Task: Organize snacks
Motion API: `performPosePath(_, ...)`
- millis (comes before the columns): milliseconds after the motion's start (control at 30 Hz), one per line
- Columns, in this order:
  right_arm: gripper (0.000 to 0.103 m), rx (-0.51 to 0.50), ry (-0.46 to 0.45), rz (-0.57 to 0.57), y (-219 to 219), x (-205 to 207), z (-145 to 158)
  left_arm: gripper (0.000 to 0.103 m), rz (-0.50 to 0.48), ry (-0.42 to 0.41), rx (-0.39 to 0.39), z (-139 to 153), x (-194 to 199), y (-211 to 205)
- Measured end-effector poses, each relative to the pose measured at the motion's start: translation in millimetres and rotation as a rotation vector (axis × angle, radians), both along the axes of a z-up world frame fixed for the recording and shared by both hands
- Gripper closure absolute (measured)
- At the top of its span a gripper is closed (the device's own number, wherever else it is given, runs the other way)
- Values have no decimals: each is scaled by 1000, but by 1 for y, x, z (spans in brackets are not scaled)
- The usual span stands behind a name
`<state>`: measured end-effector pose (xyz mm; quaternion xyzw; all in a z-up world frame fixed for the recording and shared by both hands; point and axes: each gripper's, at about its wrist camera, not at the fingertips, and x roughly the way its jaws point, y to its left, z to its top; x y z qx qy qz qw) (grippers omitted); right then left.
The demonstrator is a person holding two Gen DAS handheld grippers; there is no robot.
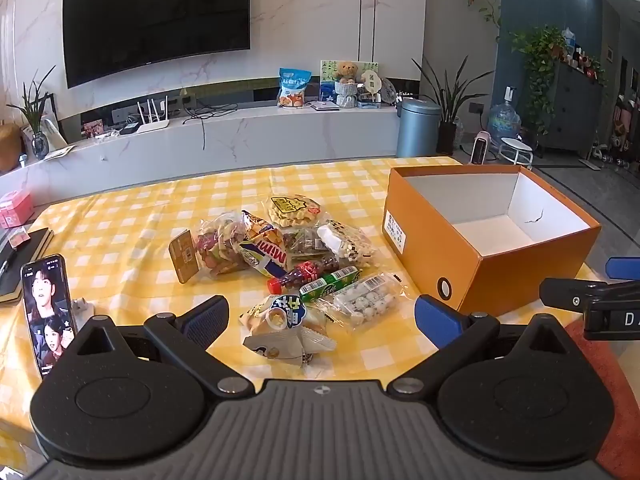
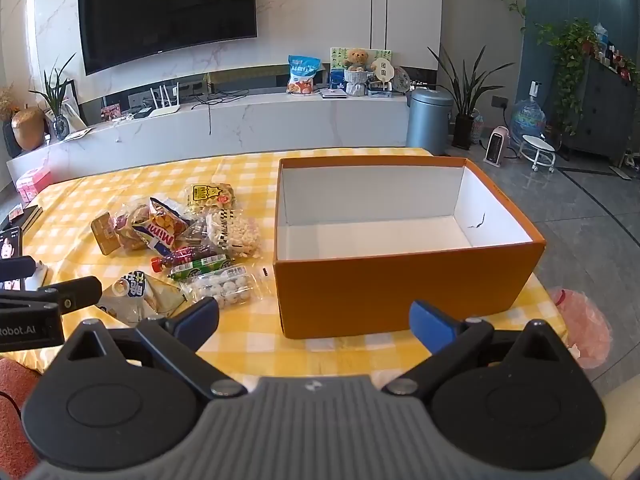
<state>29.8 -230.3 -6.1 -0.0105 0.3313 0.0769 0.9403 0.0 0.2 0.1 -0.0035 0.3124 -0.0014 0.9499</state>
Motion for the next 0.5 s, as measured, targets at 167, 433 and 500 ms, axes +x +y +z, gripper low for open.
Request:
performPosePath(167, 4, 3, -1, 0, 0, 0, 0, 0, 0, 4, 8, -1, 2, 1)
performPosePath(433, 3, 0, 9, 3, -1, 0, 2, 0, 0, -5, 6, 0, 0, -1)
performPosePath(500, 3, 0, 12, 4, -1, 1, 1, 0, 0, -5, 6, 0, 0, 0)
